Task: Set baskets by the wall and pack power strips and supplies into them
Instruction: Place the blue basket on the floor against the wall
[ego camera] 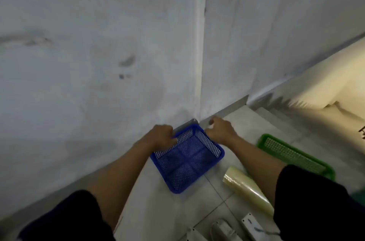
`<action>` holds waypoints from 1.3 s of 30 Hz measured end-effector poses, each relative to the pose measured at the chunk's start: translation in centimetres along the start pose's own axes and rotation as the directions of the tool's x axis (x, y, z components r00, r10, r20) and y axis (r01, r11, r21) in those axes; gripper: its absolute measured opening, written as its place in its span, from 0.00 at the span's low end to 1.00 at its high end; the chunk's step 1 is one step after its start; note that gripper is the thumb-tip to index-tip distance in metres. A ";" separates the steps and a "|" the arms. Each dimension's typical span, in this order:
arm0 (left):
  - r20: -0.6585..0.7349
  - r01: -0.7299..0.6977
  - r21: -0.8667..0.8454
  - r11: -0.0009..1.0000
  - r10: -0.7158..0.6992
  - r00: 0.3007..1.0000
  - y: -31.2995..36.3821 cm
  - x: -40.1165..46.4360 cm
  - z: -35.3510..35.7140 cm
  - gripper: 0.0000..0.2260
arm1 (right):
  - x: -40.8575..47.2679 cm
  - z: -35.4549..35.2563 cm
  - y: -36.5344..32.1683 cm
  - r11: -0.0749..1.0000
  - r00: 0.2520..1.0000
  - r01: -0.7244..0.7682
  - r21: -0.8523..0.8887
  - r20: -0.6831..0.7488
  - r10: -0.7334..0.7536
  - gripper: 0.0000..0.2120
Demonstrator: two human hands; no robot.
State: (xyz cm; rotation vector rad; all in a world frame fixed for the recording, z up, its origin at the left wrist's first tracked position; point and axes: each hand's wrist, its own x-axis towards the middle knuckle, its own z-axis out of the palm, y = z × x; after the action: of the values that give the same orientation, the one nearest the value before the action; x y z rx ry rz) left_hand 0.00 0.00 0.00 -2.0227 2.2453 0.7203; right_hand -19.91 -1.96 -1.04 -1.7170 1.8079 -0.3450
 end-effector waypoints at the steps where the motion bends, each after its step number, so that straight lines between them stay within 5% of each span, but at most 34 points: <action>1: 0.036 -0.003 0.036 0.999 0.002 0.999 -1.2 0.5 2.7 0.10 | 0.1 2.5 1.6 0.999 0.999 -0.039 0.012 0.035 0.039 0.14; 4: 0.058 0.086 0.006 0.996 -0.086 0.995 -6.2 3.6 12.5 0.08 | 2.6 11.5 7.5 0.989 0.992 -0.117 0.086 0.066 0.112 0.09; 8: -0.011 0.258 -0.238 0.937 -0.268 0.963 -10.9 6.6 21.6 0.09 | 6.0 20.1 13.0 0.917 0.968 -0.250 0.311 0.047 0.247 0.10; 10: 0.072 0.404 -0.455 0.793 -0.420 0.905 -12.6 7.6 24.9 0.17 | 7.5 23.3 14.8 0.782 0.928 -0.365 0.506 0.130 0.349 0.03; 12: 0.213 0.481 -0.671 0.564 -0.475 0.854 -13.6 8.3 27.5 0.26 | 8.6 25.3 15.9 0.633 0.885 -0.458 0.625 0.250 0.393 0.08; 15: 0.278 0.443 -0.815 0.374 -0.419 0.865 -14.4 9.3 29.9 0.20 | 10.2 26.7 16.9 0.421 0.869 -0.453 0.786 0.283 0.407 0.12; 18: 0.134 0.312 -0.880 0.359 -0.443 0.886 -14.8 9.9 30.8 0.07 | 10.4 27.2 17.3 0.378 0.858 -0.390 0.840 0.182 0.481 0.04; 22: 0.033 0.245 -0.841 0.482 -0.407 0.913 -15.4 8.8 29.6 0.07 | 10.3 26.7 17.4 0.272 0.831 -0.343 0.899 0.156 0.535 0.13; 26: -0.027 0.237 -0.822 0.518 -0.452 0.892 -19.7 4.8 26.5 0.10 | 10.1 25.0 18.0 0.481 0.703 -0.284 0.829 -0.161 0.693 0.26; 27: -0.043 0.236 -0.814 0.531 -0.460 0.887 -21.6 3.1 25.7 0.13 | 9.9 25.1 17.5 0.559 0.736 -0.298 0.774 -0.187 0.651 0.26; 31: -0.061 0.312 -0.800 0.512 -0.588 0.807 -28.7 -4.1 25.1 0.15 | 8.7 29.2 11.9 0.814 0.971 -0.214 0.539 0.030 0.236 0.07; 35: -0.029 0.457 -0.798 0.392 -0.783 0.621 -35.8 -12.9 26.8 0.12 | 6.0 36.2 4.7 0.913 0.957 -0.117 0.391 0.290 -0.002 0.04; 39: -0.013 0.549 -0.792 0.269 -0.905 0.426 -40.4 -19.9 28.5 0.12 | 3.4 42.3 -0.4 0.938 0.890 -0.077 0.338 0.448 -0.088 0.04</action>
State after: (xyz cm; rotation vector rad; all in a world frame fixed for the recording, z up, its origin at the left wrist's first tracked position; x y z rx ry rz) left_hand 33.48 26.92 -31.52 -3.5184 0.6074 1.0827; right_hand 5.40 4.06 -34.51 -1.4070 1.3066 -0.2198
